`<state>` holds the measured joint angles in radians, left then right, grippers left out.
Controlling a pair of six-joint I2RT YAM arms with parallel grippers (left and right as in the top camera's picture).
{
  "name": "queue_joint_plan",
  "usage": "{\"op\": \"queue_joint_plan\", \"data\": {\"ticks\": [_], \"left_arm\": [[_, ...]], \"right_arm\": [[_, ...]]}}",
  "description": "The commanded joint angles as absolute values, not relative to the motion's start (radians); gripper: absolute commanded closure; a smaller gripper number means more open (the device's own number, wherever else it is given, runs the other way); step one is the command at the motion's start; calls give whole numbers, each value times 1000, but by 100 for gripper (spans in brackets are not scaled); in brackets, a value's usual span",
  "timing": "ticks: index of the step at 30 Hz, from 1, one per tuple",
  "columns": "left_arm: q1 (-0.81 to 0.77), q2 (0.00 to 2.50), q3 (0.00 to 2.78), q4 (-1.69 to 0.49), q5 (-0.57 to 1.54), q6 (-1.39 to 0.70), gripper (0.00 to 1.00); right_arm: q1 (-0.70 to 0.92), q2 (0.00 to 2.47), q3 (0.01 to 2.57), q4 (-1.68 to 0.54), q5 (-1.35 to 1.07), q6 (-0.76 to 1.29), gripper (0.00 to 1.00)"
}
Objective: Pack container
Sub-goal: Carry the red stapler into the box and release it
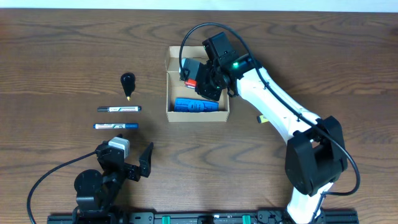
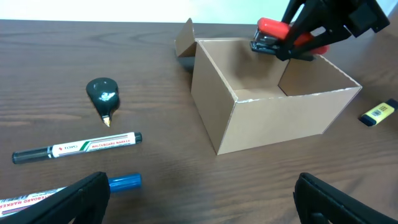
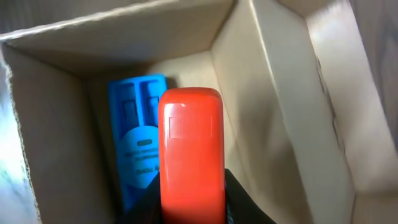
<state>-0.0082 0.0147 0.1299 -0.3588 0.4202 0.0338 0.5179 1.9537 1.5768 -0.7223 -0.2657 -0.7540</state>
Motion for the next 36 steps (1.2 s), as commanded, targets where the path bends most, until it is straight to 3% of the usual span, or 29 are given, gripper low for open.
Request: {"op": "queue_joint_plan", "data": {"ticks": [1, 12, 36], "left_arm": [[-6, 6, 109, -361, 438, 34, 5], [-6, 6, 109, -361, 438, 34, 5], [-6, 6, 109, -361, 438, 34, 4]], "right_arm": [[504, 1970, 1584, -706, -369, -905, 89], [495, 2023, 1584, -619, -427, -1037, 92], [512, 2141, 1584, -434, -445, -942, 80]]}}
